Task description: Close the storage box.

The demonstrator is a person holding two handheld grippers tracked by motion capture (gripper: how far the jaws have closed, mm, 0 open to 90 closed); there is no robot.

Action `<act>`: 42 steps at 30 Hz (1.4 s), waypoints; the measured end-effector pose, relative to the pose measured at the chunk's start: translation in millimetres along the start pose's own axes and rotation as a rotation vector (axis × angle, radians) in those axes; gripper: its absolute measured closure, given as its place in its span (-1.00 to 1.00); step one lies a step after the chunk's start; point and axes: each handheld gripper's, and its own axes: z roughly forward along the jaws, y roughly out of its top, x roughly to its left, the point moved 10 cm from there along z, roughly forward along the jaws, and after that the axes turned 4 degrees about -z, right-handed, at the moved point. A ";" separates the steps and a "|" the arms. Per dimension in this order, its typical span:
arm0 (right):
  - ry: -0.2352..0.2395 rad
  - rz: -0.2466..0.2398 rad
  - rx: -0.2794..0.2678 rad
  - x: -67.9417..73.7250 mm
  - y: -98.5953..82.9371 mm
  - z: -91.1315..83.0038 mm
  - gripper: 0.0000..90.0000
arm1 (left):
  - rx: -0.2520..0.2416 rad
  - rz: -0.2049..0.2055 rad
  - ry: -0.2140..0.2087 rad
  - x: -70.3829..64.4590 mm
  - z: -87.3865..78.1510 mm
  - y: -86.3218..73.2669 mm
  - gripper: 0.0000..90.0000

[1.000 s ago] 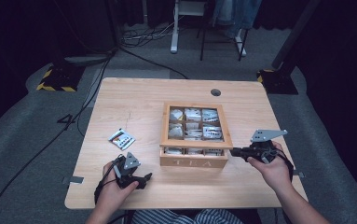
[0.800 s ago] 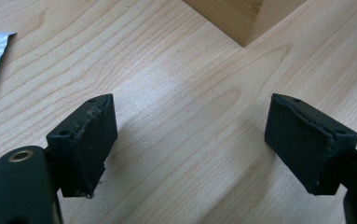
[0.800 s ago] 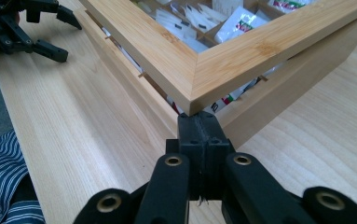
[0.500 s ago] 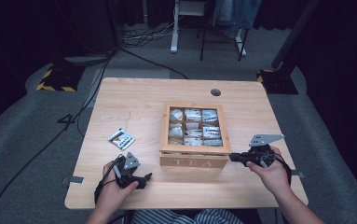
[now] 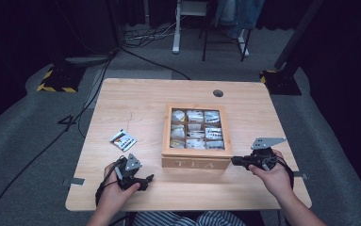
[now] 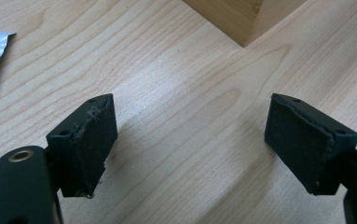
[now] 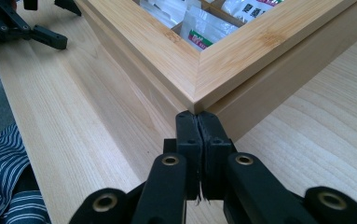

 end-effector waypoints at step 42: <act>-0.224 0.058 -0.187 -87.0 -22.3 -48.5 0.20 | -0.003 0.011 -0.012 11.5 -2.4 -0.7 -0.56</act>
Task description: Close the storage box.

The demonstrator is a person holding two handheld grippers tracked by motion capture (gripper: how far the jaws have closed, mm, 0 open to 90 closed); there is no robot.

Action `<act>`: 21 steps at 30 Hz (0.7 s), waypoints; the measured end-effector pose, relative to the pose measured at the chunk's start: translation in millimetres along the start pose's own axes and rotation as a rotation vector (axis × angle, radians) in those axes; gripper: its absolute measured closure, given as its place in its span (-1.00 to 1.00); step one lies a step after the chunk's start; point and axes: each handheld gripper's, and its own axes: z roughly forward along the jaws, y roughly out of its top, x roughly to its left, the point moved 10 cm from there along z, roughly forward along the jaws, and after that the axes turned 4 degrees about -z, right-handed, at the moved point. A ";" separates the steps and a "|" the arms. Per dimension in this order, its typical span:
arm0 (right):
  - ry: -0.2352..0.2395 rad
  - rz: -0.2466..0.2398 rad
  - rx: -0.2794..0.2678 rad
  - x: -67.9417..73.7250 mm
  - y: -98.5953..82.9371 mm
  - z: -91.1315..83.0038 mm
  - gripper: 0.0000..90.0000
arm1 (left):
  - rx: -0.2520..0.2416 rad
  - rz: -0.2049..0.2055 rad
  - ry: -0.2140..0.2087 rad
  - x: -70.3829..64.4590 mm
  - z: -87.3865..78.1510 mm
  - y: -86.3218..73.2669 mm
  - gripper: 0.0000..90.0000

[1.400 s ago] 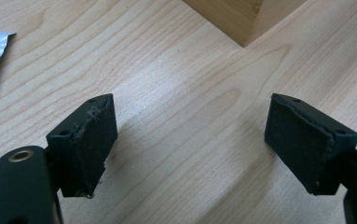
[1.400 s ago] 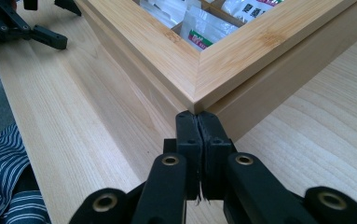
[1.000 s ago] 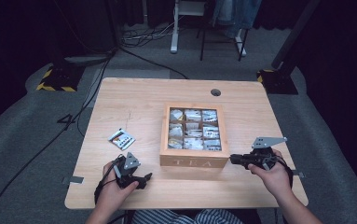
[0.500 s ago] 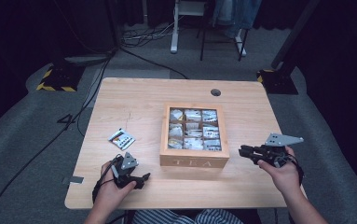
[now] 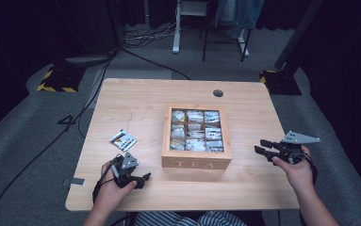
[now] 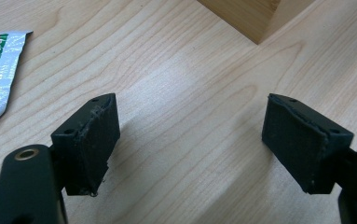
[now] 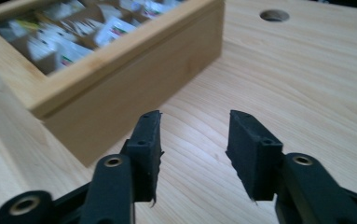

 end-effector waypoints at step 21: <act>-0.121 -0.013 0.068 -41.2 -57.5 20.4 0.03 | -0.006 -0.013 0.010 2.3 1.6 1.5 -0.57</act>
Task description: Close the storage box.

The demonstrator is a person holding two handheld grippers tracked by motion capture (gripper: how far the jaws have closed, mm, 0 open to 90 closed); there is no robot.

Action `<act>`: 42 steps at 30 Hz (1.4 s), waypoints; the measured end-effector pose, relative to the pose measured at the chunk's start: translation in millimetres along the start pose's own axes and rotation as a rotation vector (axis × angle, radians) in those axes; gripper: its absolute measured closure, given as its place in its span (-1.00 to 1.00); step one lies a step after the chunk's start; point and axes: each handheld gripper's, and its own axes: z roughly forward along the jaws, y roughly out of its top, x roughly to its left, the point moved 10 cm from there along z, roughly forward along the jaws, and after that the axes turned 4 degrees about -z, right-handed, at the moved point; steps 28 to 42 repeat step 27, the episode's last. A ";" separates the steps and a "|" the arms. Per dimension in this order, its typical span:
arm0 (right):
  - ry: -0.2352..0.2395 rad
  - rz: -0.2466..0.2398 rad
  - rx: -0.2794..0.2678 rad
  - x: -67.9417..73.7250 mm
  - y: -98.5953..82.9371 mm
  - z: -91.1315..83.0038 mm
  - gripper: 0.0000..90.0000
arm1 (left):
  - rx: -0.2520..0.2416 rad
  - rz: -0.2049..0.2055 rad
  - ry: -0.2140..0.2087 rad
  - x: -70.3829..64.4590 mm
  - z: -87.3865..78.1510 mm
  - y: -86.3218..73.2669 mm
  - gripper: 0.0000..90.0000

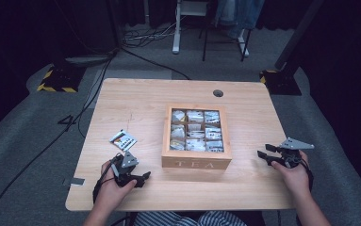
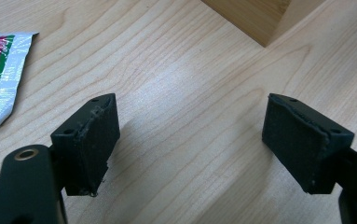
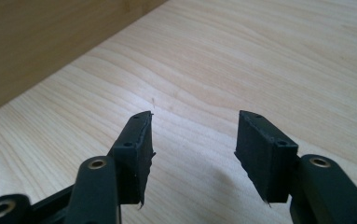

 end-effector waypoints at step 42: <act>-0.043 0.018 0.100 7.3 -15.1 10.7 -0.36 | 0.006 -0.020 0.025 0.2 2.2 1.5 -0.63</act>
